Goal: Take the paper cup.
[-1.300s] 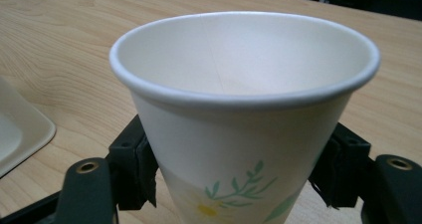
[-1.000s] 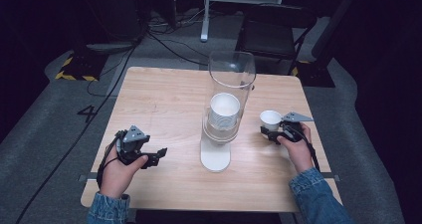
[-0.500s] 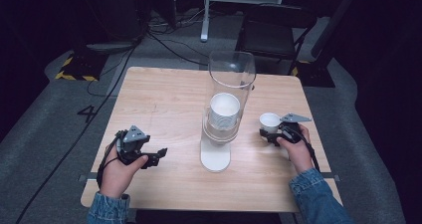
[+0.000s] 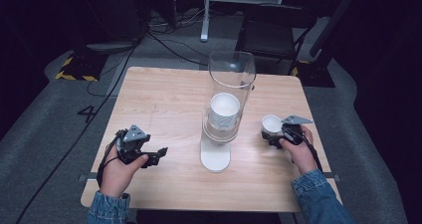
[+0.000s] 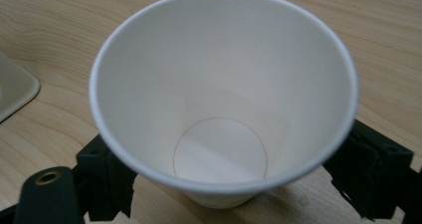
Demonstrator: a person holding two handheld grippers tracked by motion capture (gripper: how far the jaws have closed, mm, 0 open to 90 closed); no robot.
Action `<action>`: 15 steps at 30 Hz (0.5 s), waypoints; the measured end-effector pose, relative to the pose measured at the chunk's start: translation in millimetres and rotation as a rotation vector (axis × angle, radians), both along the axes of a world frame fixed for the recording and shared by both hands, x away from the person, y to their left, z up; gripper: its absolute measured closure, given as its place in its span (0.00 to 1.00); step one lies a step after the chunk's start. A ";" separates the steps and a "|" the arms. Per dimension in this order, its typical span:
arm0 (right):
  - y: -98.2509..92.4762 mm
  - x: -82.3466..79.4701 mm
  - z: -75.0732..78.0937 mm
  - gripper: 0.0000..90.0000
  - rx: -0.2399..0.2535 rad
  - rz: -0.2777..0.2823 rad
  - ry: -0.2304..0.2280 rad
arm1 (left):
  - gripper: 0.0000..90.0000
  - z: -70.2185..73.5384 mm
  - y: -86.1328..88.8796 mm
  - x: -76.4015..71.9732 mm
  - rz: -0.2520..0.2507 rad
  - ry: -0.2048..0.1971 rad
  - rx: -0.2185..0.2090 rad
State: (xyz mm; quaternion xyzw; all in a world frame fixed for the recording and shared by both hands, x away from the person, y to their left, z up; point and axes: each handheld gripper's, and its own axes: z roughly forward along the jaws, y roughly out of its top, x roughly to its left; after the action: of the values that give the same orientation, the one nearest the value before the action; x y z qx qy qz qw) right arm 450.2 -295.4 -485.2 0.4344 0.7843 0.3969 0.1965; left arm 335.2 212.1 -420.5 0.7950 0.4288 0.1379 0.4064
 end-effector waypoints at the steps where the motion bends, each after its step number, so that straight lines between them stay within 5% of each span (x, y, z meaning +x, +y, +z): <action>1: -2.3 -2.0 1.7 0.18 0.003 -0.006 0.004 | 0.23 0.0 0.0 0.0 -0.001 0.001 0.000; 6: -9.6 -9.3 8.3 0.18 0.013 -0.012 0.007 | 0.23 0.2 0.4 -0.2 -0.002 0.000 0.001; 15: -22.5 -35.2 36.7 0.18 0.039 0.037 -0.056 | 0.23 1.7 5.2 -3.9 0.008 -0.010 0.003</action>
State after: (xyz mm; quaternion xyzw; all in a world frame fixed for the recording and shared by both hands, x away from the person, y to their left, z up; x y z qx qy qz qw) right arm 415.0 -317.9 -448.5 0.4124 0.7785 0.4276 0.2024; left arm 331.3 217.3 -418.8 0.7931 0.4298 0.1442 0.4068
